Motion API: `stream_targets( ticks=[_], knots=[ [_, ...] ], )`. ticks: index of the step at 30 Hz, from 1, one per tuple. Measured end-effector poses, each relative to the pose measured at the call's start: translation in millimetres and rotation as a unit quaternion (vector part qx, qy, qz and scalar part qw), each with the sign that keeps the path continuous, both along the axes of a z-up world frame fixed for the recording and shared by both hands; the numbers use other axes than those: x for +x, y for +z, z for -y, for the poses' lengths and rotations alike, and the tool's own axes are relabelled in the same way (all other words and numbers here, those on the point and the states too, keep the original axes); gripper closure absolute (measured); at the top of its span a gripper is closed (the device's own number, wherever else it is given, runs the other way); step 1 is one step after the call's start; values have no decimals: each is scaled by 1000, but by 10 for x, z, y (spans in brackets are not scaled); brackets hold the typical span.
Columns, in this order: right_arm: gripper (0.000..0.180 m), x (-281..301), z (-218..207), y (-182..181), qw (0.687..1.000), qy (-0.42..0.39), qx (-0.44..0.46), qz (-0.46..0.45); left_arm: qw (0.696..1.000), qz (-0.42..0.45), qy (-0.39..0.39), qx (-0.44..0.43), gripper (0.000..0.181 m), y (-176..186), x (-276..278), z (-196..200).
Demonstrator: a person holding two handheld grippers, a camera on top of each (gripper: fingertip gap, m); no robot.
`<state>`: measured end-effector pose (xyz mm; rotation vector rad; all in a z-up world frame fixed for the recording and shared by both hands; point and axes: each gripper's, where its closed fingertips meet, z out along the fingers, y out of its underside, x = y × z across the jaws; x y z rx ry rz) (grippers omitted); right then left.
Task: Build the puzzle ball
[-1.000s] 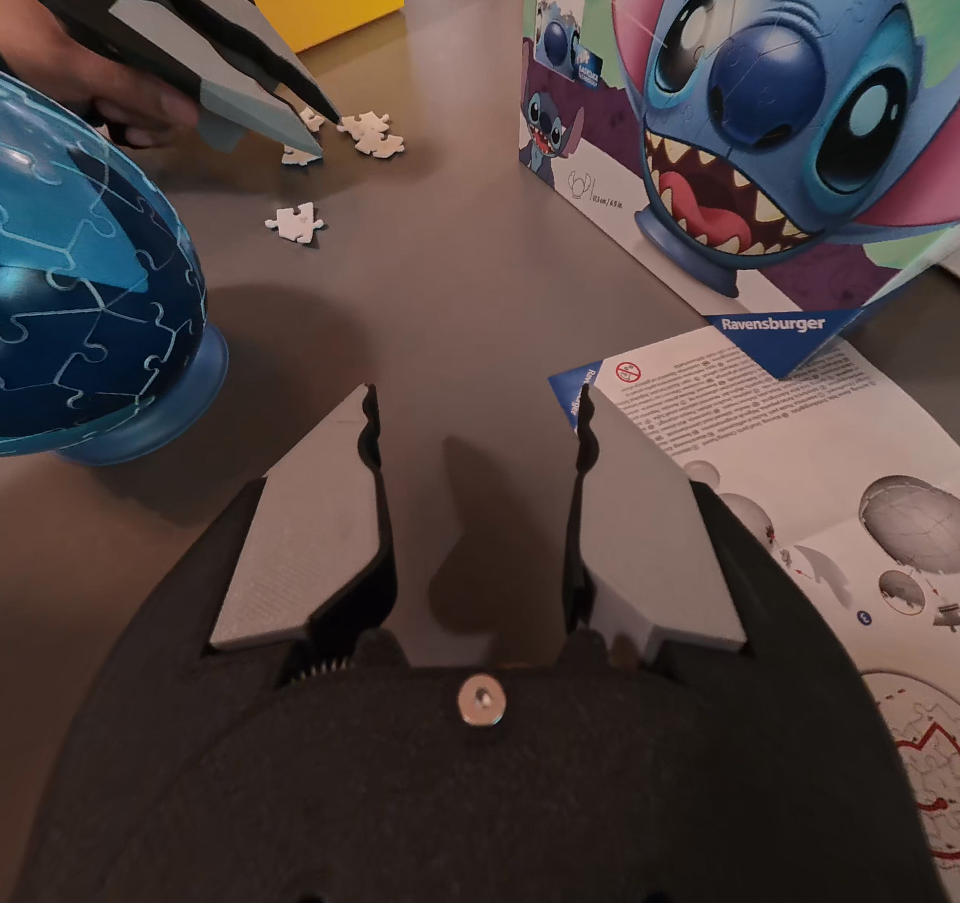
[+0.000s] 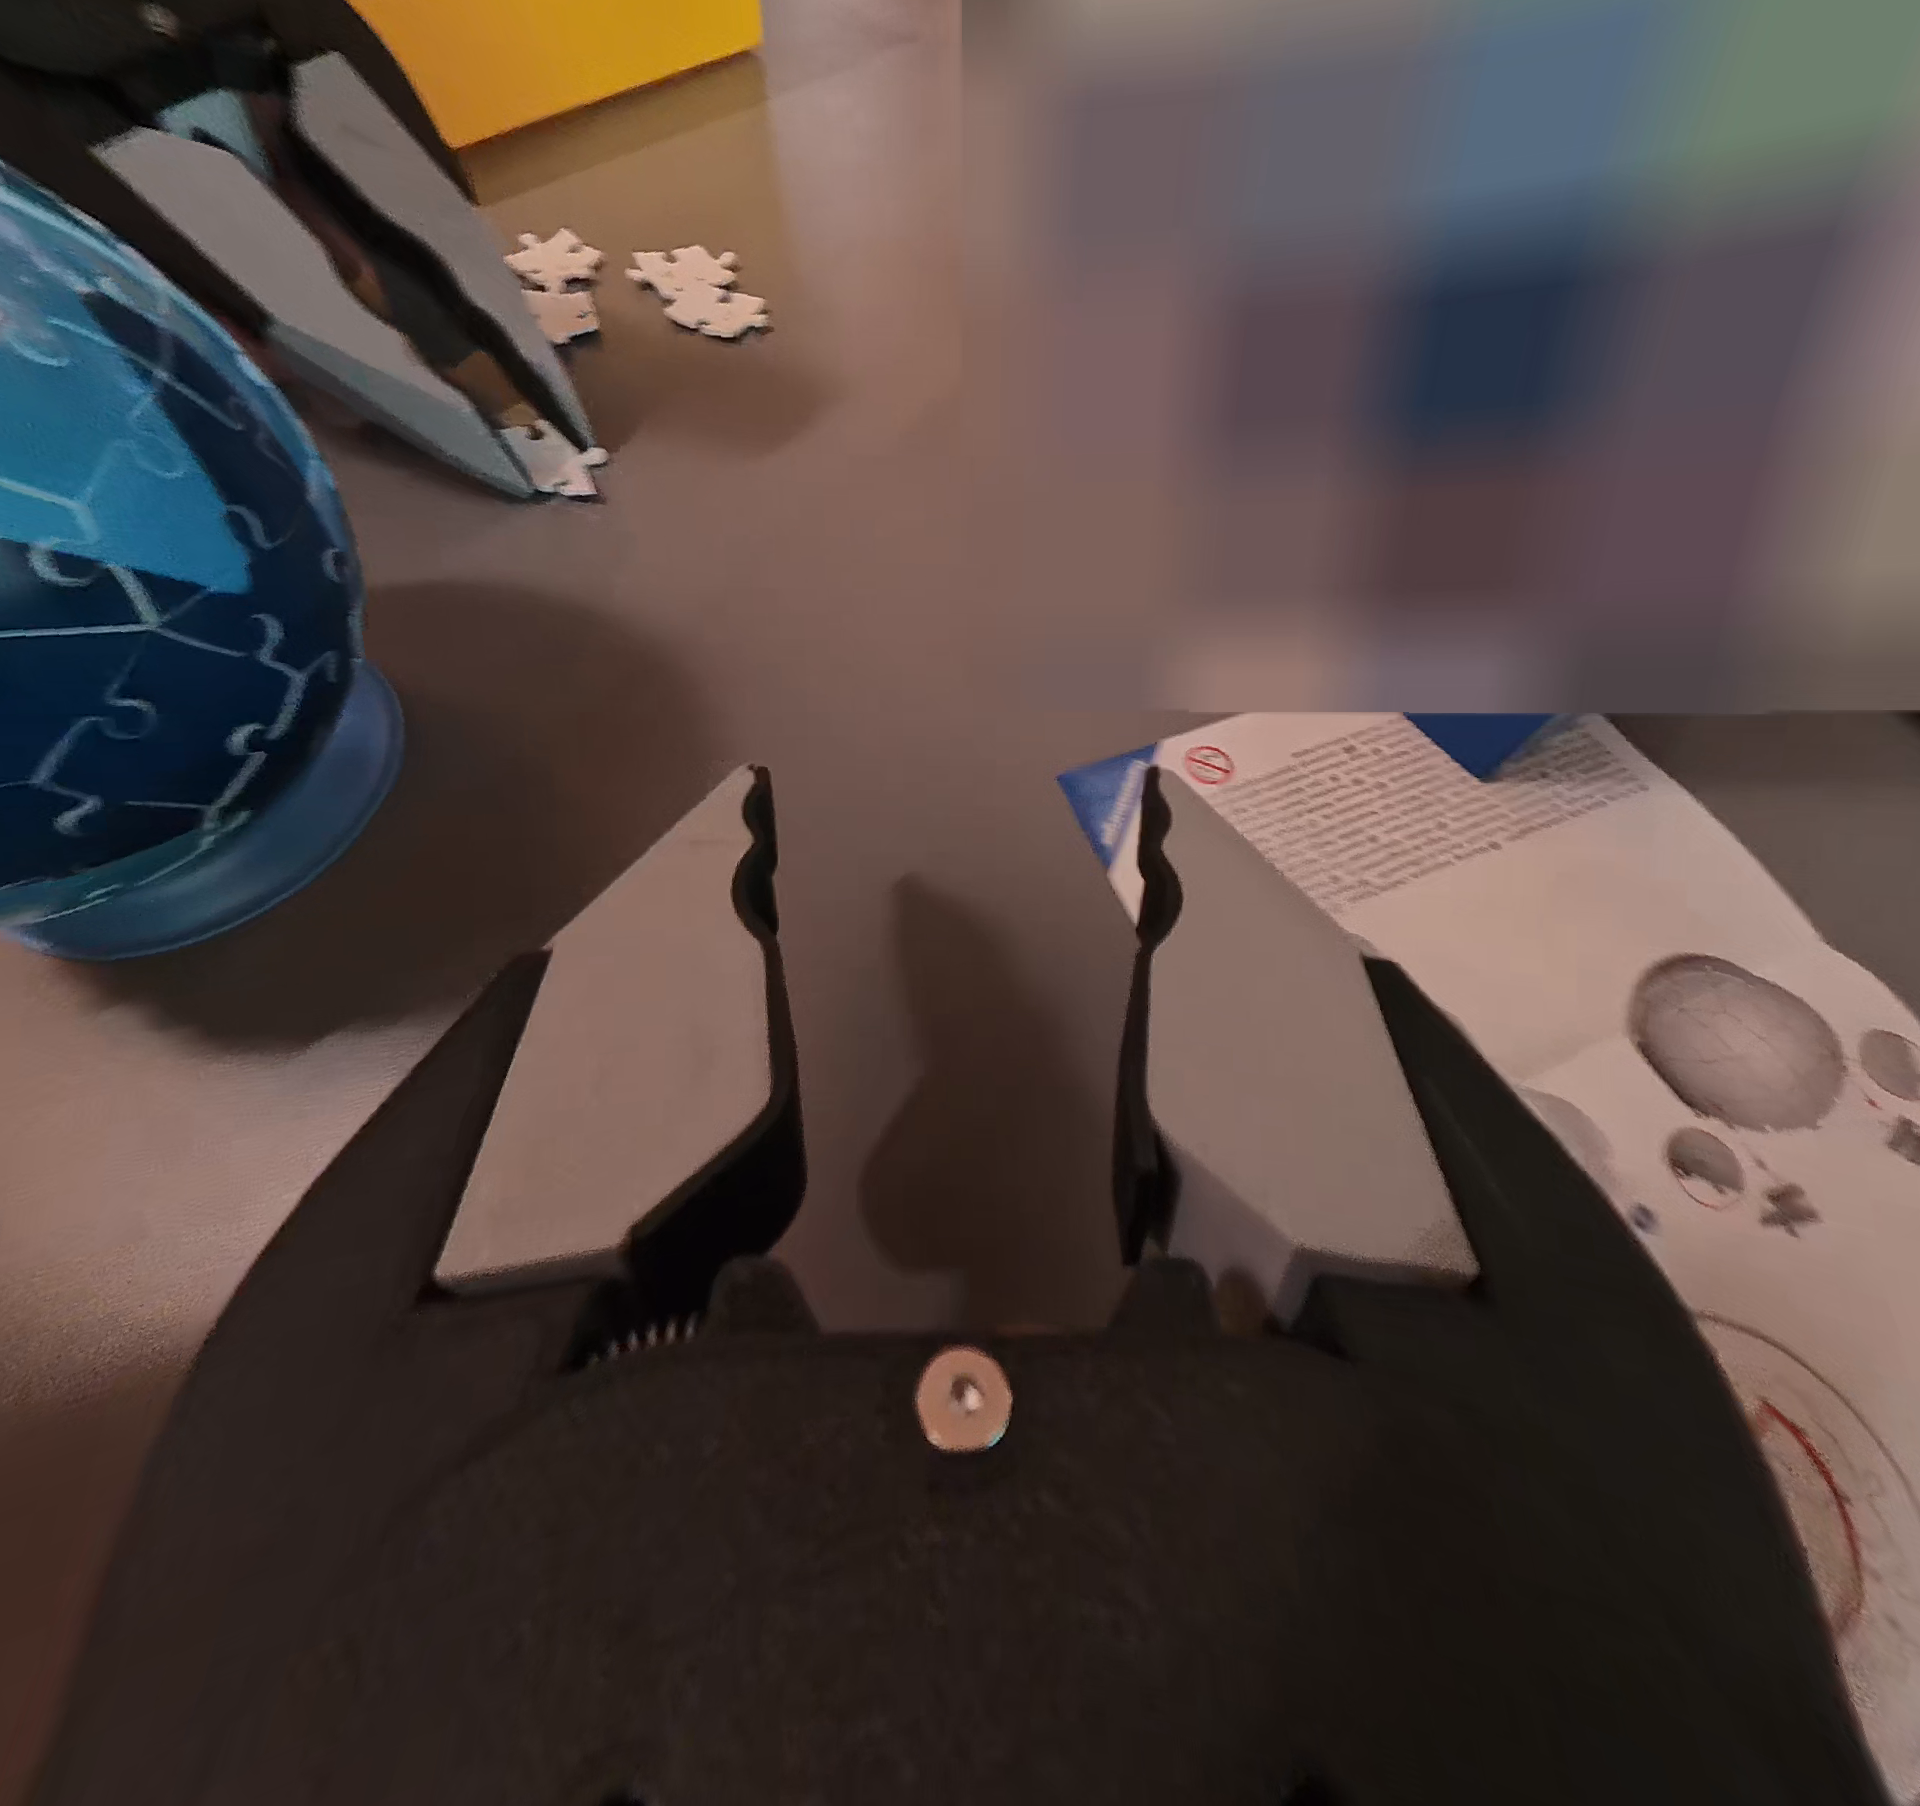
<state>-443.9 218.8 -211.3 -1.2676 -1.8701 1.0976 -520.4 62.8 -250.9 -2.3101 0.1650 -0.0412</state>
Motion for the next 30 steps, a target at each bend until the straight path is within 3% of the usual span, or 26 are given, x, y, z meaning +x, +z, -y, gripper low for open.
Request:
stream_targets(
  ticks=[5, 6, 25, 30],
  knots=[
    [110, -13, -134, -14, 999, -38, 26, -1, 1000, -21, 2, 4, 164, 6, -10, -24],
    [111, -11, -137, -7, 999, -38, 23, -3, 1000, -20, 1, 7, 181, 20, -1, -29],
    [113, -29, -140, 22, 999, -31, -22, 0, 990, -73, 114, 33, 181, 211, -563, 114],
    [113, -25, -109, 22, 999, -21, -24, 2, 991, -56, 121, 28, 159, 133, -585, 61]
  ],
)
